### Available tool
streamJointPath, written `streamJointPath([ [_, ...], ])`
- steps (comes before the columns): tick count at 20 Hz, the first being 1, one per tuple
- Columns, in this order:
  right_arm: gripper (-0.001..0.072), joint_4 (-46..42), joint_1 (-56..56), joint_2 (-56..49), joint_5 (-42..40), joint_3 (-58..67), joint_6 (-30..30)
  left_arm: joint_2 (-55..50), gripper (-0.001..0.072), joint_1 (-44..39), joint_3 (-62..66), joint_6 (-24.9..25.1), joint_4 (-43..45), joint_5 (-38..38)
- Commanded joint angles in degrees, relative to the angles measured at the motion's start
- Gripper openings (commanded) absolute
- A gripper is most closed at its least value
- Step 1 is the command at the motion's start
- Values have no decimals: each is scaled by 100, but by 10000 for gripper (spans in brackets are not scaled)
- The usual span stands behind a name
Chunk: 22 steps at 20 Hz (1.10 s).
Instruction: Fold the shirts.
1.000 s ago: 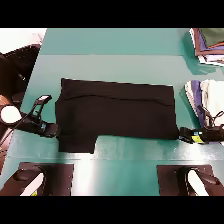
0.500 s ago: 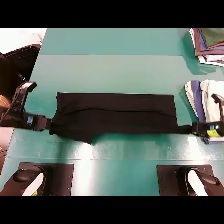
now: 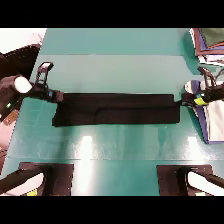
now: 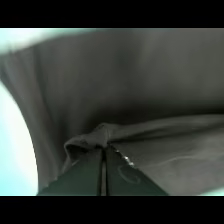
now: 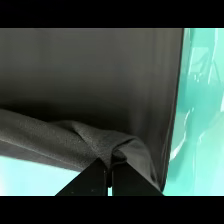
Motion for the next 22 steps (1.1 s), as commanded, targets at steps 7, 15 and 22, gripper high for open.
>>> streamJointPath([
  [7, 327, 1088, -291, -1287, -114, 1058, -415, -879, 645, 7, 997, -9, -94, 238],
  [15, 520, 1246, -1432, -1327, 337, -205, -671, -826, 32, 4, 1311, -2, -656, -673],
  [22, 413, 2264, -1064, -2122, 153, -280, -1137, -881, 25, -378, 1294, 13, -1453, -317],
])
